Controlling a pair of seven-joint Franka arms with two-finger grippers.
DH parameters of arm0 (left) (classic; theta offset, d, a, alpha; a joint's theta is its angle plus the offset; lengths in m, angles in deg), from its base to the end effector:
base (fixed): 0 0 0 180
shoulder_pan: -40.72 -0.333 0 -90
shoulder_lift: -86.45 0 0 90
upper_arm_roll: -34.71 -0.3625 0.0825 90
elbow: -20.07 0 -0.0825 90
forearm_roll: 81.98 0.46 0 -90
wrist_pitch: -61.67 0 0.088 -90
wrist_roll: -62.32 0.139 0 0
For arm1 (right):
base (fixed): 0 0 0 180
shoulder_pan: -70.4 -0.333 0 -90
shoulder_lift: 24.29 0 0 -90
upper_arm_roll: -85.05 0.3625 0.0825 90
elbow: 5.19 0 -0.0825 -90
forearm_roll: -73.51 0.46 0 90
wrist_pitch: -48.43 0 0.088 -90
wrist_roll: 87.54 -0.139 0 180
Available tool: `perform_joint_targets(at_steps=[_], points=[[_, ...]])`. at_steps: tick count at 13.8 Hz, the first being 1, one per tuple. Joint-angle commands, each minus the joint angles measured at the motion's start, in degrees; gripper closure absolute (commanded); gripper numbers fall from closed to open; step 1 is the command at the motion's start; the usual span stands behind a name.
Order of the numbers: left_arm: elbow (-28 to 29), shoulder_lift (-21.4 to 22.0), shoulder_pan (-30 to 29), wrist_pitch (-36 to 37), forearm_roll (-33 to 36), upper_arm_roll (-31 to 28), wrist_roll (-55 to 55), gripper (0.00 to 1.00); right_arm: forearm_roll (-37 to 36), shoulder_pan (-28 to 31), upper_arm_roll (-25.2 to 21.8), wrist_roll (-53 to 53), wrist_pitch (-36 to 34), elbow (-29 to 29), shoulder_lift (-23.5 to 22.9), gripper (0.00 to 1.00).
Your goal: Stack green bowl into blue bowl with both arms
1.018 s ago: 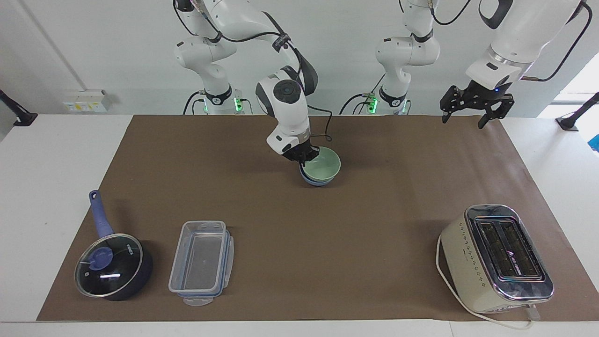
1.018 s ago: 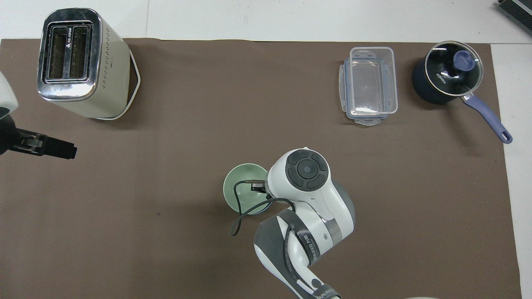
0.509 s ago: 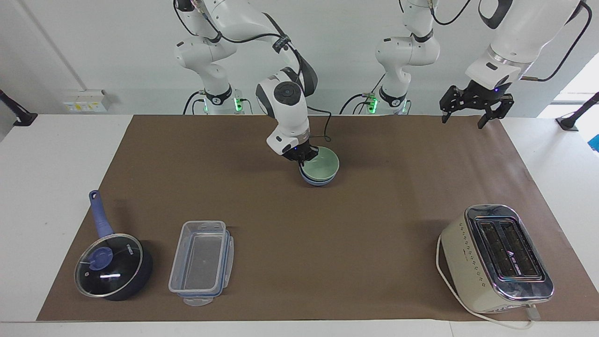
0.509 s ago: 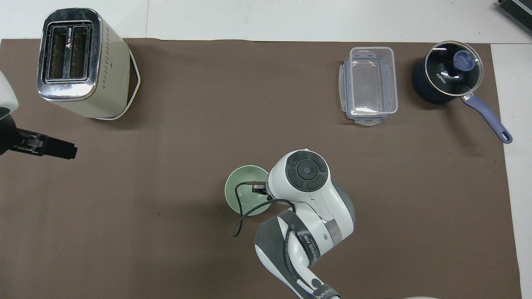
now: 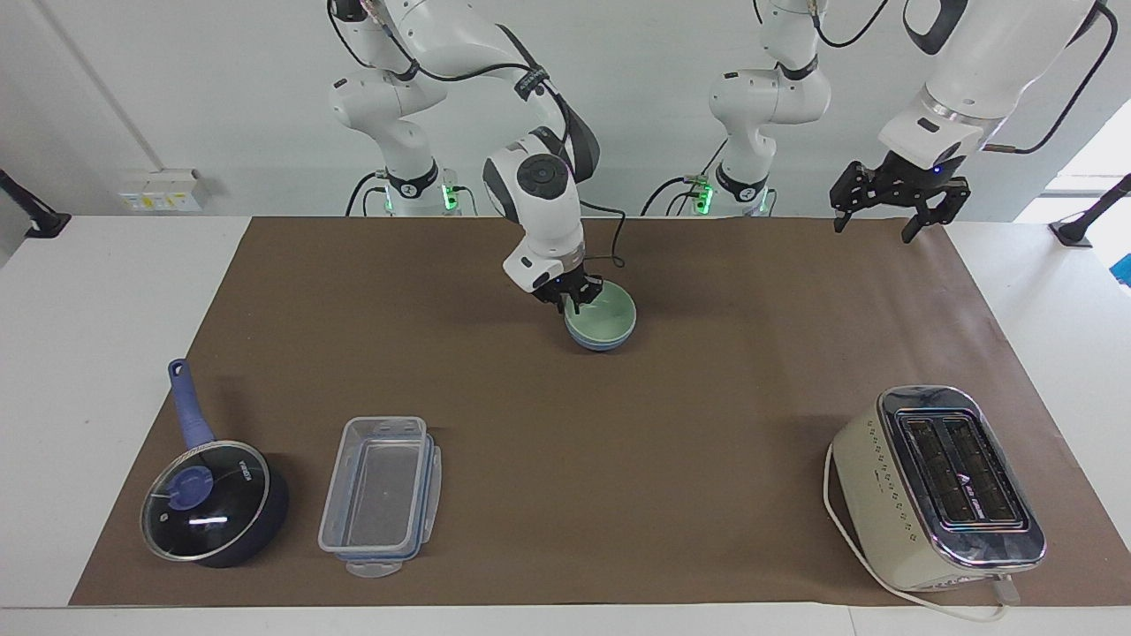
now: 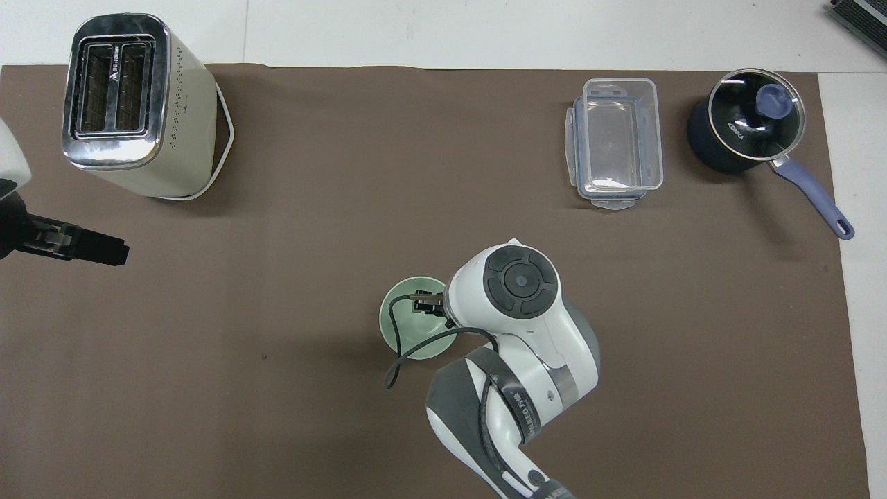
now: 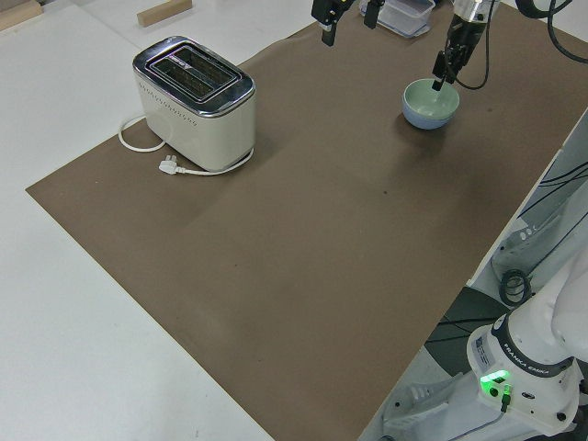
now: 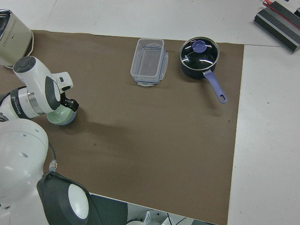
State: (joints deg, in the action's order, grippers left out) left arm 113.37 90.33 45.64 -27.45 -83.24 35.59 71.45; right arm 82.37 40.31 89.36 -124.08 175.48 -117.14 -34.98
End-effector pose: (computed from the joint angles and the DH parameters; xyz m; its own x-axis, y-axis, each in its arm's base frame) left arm 0.6008 -0.0644 0.6480 0.9662 -0.2579 -0.0019 -0.2578 -0.9660 0.0215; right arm 0.5559 0.3899 0.3645 0.9917 -0.1250 -0.0292 -0.1281 -0.9793 -0.1570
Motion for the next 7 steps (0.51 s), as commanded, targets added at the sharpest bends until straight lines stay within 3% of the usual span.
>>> perform_joint_targets(at_steps=[1,7], points=[[0.22,0.69,-0.18,0.53,0.91,0.27,0.01,0.0,-2.42,3.89,-0.09,2.85,-0.57,0.06,4.25,0.0],[0.22,0.69,0.08,0.53,0.82,0.27,0.45,0.0,-12.02,12.94,-0.01,7.7,-12.43,9.1,7.6,0.0]])
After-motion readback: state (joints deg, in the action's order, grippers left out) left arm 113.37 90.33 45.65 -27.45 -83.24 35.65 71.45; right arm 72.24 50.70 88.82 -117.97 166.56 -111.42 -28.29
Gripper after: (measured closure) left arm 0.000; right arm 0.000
